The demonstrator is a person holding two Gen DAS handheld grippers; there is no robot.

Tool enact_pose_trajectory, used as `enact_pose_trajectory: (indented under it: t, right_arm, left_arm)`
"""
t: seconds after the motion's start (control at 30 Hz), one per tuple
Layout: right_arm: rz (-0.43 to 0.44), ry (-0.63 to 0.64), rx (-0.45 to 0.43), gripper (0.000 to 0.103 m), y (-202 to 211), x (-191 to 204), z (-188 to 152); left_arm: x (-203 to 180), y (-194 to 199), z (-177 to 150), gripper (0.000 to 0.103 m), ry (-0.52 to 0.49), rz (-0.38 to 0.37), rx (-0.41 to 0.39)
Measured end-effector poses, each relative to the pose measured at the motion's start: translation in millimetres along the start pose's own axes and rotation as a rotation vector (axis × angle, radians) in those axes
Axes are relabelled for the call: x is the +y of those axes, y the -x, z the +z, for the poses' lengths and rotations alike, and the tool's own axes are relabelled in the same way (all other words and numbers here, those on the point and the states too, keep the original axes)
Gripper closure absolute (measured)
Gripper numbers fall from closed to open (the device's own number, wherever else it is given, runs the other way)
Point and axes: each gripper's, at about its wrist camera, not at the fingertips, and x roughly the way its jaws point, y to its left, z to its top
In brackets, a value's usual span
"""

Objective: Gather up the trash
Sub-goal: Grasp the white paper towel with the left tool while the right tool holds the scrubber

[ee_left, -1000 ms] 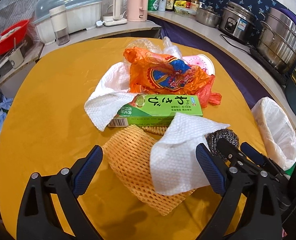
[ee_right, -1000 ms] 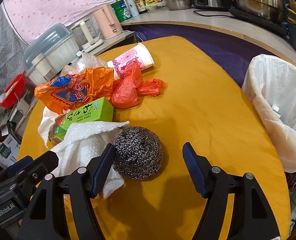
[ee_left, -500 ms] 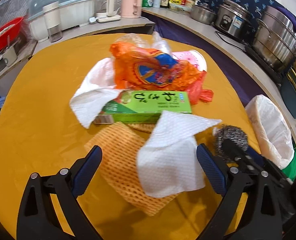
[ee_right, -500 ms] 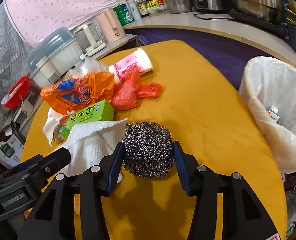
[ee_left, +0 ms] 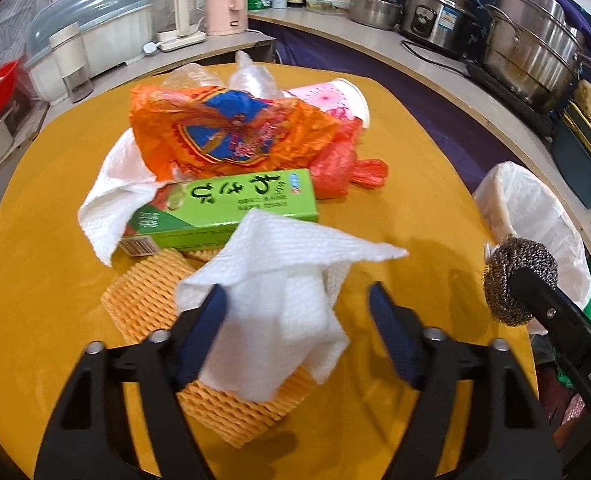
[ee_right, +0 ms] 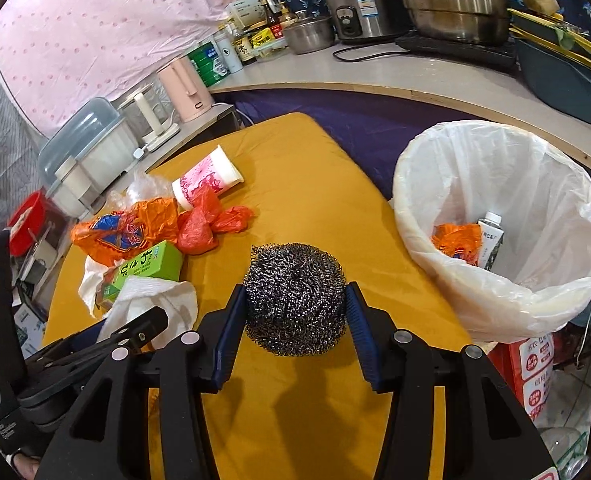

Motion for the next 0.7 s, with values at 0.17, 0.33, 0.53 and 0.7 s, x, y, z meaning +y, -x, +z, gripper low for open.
enact_pose_trajectory:
  t: [0.17,0.33,0.53,0.7]
  right_arm:
    - [-0.003,-0.017,0.001,0.055,5,-8,-2]
    - [0.009,-0.022,-0.013,0.055,14,-12,-3]
    - [0.010,-0.018,-0.045,0.055,31,-17,-3]
    - [0.010,-0.030,-0.071,0.055,48,-25,-3]
  left_arm:
    - [-9,5,-2,0.064,-0.032,-0.001,0.000]
    - [-15,14,-3,0.092,-0.043,-0.005,-0.009]
    - [-25,37,-1,0.098,-0.057,-0.042,-0.047]
    - [-36,64,-1,0.099,-0.067,-0.096,-0.081]
